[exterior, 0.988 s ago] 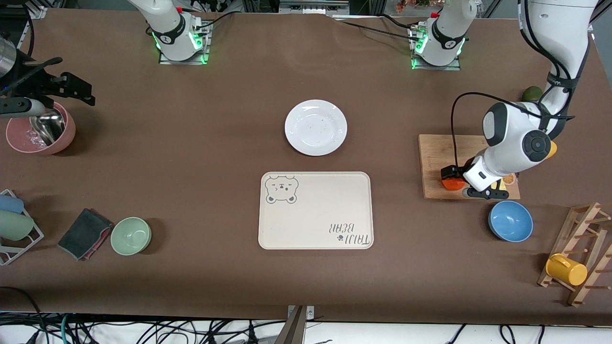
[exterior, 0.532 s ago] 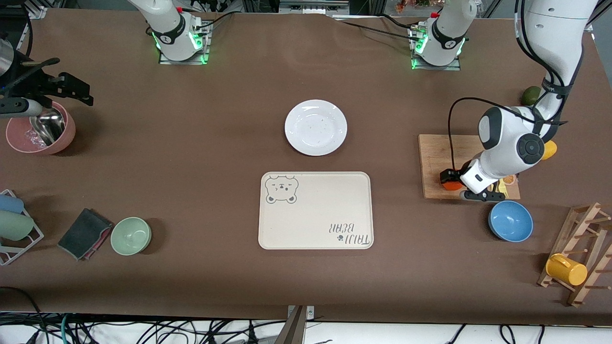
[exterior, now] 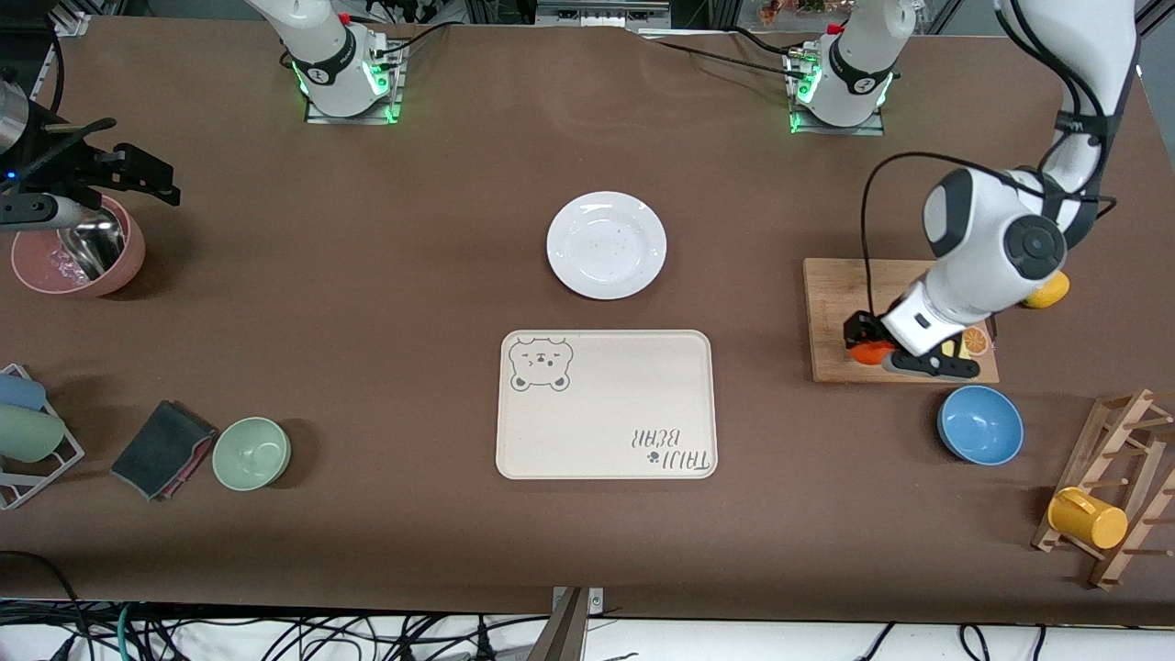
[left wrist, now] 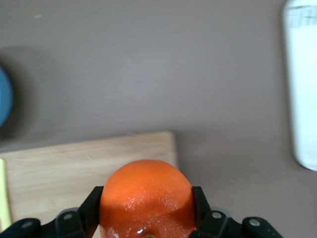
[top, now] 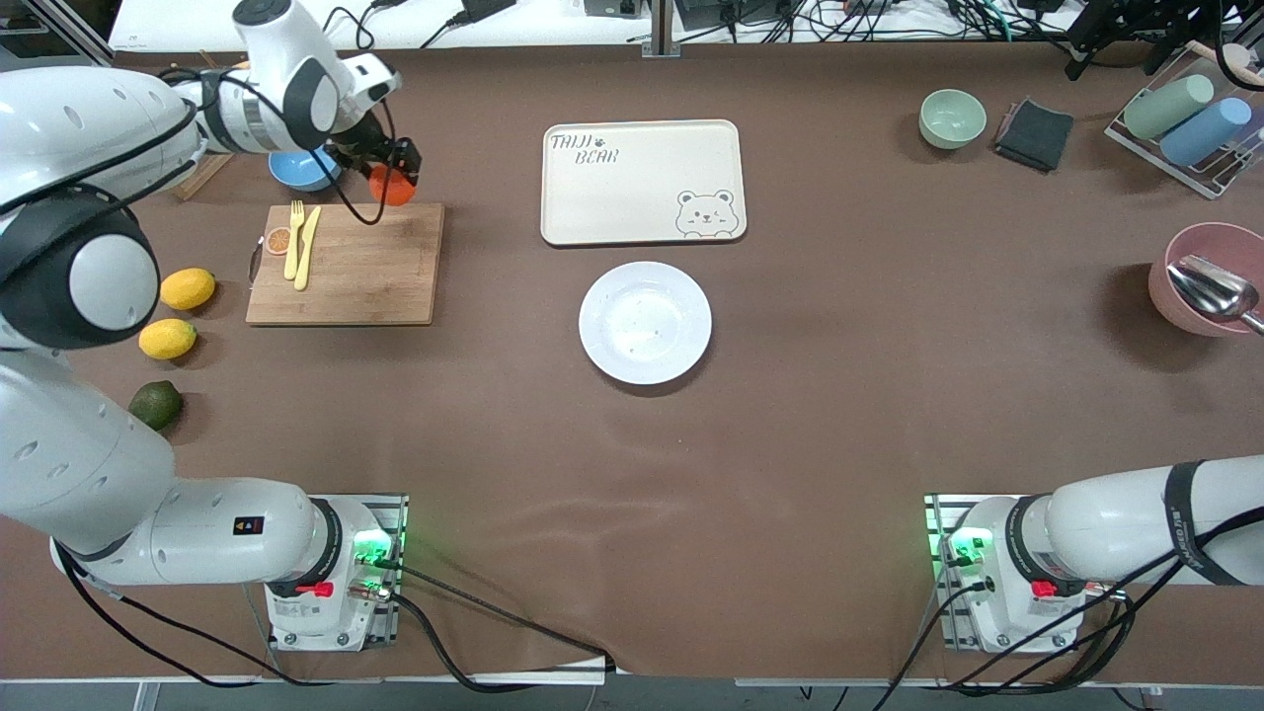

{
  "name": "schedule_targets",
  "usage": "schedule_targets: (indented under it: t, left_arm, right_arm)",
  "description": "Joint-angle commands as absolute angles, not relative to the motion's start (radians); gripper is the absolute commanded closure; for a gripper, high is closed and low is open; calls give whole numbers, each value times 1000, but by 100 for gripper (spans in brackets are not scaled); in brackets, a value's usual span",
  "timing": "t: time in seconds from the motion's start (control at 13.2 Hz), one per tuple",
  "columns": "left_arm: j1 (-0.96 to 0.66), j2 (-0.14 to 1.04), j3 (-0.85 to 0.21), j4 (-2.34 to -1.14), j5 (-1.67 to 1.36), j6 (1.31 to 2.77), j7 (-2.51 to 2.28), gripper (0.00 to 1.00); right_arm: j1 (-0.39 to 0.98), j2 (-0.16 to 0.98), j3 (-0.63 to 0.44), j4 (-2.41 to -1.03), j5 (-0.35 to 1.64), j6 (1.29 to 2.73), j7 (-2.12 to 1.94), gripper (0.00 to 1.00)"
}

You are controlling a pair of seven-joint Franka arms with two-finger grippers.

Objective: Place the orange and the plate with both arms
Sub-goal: 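Close the left gripper on the orange and lift it, then carry the orange with the left gripper and lower it onto the white plate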

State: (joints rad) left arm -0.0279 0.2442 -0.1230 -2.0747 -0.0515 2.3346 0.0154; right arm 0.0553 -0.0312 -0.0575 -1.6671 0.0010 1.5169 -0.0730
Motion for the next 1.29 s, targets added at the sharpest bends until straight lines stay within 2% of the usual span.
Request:
schedule_targets:
  t: [0.0, 0.53, 0.61, 0.76, 0.99, 1.22]
  left_arm:
    - [-154, 204, -120, -2097, -52, 2313, -70, 100]
    - [-440, 299, -150, -2080, -412, 2382, -153, 100]
    - [-452, 313, -197, -2080, -451, 2416, -194, 100]
    - [-497, 348, -242, -2082, -448, 2494, -352, 100]
    - [-622, 415, -241, -2086, -446, 2566, -492, 100]
    - [-670, 486, -241, -2083, -448, 2597, -598, 100]
  right_arm:
    - [51, -37, -58, -1667, 14, 1505, -78, 0]
    - [51, -37, -57, -1667, 14, 1505, -78, 0]
    - [52, -37, -57, -1667, 14, 1505, -77, 0]
    - [52, -37, -57, -1667, 14, 1503, -77, 0]
    - [52, -37, -57, -1666, 14, 1503, -77, 0]
    - [52, -35, -57, -1663, 14, 1505, -77, 0]
